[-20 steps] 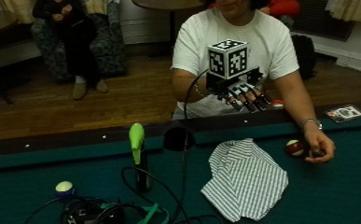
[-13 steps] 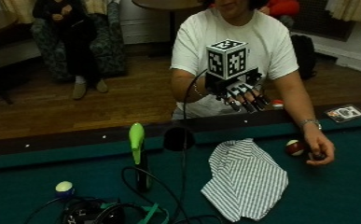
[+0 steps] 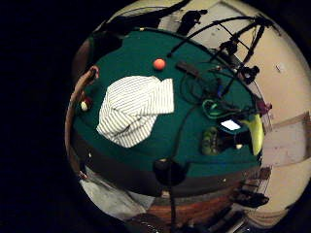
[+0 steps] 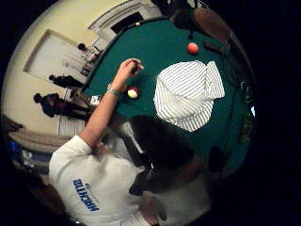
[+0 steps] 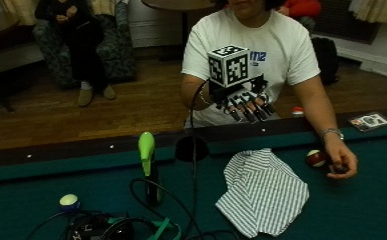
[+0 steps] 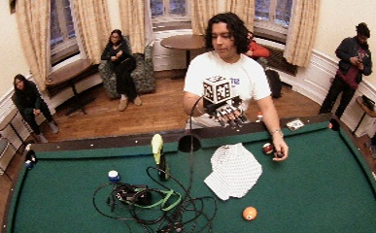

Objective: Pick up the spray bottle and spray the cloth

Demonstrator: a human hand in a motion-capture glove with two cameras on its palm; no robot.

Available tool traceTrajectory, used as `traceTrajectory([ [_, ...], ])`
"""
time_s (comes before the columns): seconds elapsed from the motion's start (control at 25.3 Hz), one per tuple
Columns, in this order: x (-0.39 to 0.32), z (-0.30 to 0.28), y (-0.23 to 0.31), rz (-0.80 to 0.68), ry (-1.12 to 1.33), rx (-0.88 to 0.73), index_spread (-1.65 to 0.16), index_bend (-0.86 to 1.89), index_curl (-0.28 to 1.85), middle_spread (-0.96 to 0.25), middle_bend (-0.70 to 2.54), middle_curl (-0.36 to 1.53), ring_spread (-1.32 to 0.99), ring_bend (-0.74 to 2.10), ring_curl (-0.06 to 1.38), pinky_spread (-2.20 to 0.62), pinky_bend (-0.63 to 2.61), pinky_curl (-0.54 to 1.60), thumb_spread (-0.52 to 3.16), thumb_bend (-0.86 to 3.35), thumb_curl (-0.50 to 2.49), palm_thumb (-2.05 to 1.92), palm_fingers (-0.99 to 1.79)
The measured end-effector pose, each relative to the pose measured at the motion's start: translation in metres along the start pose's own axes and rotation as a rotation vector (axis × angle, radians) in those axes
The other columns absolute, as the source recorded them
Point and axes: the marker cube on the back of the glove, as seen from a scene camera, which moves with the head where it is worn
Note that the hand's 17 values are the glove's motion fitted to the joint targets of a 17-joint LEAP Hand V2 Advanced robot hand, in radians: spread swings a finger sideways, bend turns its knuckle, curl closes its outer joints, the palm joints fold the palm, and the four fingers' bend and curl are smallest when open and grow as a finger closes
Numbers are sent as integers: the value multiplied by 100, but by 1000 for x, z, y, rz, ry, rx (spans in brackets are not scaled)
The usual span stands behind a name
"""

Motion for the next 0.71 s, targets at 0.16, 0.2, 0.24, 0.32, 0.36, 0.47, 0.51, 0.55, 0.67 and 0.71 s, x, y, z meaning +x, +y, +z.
traceTrajectory([
  [0.16,14,4,13,39,-11,13,-46,18,27,-15,17,21,-11,32,24,16,27,24,106,3,19,28,54],
  [0.2,19,4,16,48,-13,17,-46,18,27,-15,17,22,-11,33,24,16,28,25,107,3,19,28,54],
  [0.24,23,5,20,57,-15,21,-46,18,28,-15,17,22,-11,33,24,16,27,25,107,2,19,28,54],
  [0.32,33,8,27,76,-19,28,-46,18,28,-15,17,22,-11,33,25,16,27,26,108,1,20,28,54],
  [0.36,37,9,31,85,-21,31,-46,18,28,-15,17,23,-11,32,25,16,27,26,109,1,20,28,54],
  [0.47,50,17,44,115,-28,39,-46,18,29,-15,16,23,-11,32,26,17,27,27,110,0,21,29,55],
  [0.51,54,19,48,126,-31,41,-47,18,29,-15,17,24,-11,32,26,17,26,27,110,-1,22,29,55],
  [0.55,59,22,53,137,-36,42,-46,18,30,-15,17,24,-11,32,26,17,26,27,110,-1,22,30,55],
  [0.67,72,30,65,174,-57,51,-46,18,30,-15,17,24,-11,33,27,17,25,28,111,-1,23,30,56],
  [0.71,76,32,69,183,-66,54,-46,18,30,-15,16,24,-11,33,27,17,25,28,111,-1,23,30,56],
])
